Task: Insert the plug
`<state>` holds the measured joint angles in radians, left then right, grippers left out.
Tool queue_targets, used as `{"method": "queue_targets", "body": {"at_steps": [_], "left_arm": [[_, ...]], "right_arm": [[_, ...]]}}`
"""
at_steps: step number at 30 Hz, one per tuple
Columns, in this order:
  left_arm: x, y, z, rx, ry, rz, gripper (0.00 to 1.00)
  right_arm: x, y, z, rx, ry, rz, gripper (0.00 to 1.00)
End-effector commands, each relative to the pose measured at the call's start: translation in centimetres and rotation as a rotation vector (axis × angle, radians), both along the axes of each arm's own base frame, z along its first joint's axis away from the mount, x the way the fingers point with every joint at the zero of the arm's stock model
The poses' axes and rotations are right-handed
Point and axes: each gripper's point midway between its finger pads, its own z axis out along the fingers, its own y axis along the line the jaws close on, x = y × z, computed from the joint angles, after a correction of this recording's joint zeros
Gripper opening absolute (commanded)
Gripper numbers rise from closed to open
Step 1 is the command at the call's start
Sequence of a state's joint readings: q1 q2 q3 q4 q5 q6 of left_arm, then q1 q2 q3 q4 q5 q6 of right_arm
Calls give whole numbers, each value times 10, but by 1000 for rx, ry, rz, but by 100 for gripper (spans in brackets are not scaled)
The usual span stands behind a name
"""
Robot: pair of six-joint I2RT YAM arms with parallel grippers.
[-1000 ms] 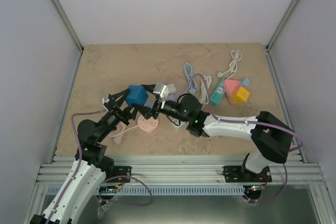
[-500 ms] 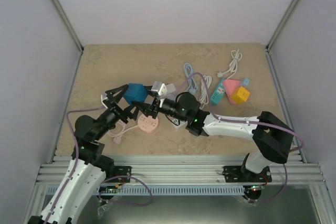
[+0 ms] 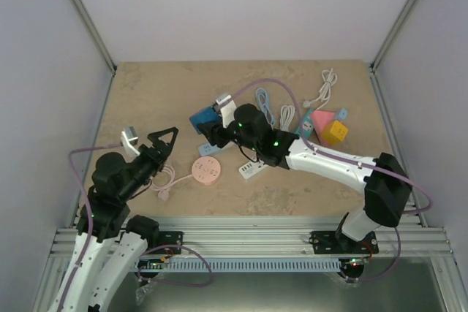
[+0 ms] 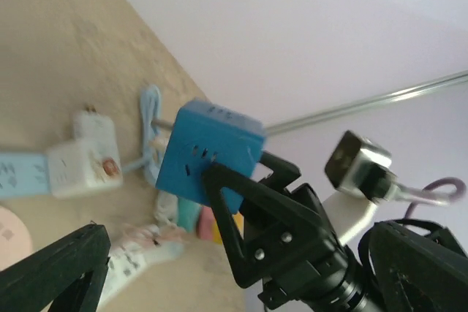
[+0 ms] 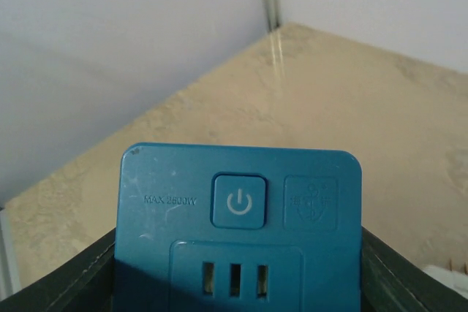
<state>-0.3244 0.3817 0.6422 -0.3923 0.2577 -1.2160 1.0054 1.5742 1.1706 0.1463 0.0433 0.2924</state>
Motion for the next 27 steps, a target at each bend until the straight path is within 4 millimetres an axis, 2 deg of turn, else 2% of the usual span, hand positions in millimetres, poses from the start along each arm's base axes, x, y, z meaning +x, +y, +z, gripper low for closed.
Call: {"method": "queue_targets", "body": {"at_steps": [1, 2, 4, 8, 14, 20, 27], "left_arm": [[-10, 46, 29, 399, -156, 173, 100], [-13, 57, 40, 450, -190, 221, 99], [-14, 74, 45, 538, -222, 301, 100], [-16, 91, 33, 626, -237, 383, 100], [-18, 104, 7, 629, -207, 448, 100], [-25, 120, 7, 626, -206, 533, 99], [-25, 122, 4, 624, -193, 544, 100]], "right_arm": [[8, -5, -31, -172, 183, -67, 31], [8, -2, -37, -205, 212, -64, 31], [7, 4, -50, -260, 283, -62, 31], [4, 13, -68, -333, 395, -72, 31], [15, 13, -92, -405, 478, -177, 29], [24, 20, -124, -489, 529, -220, 28], [33, 29, -151, -538, 540, -244, 28]]}}
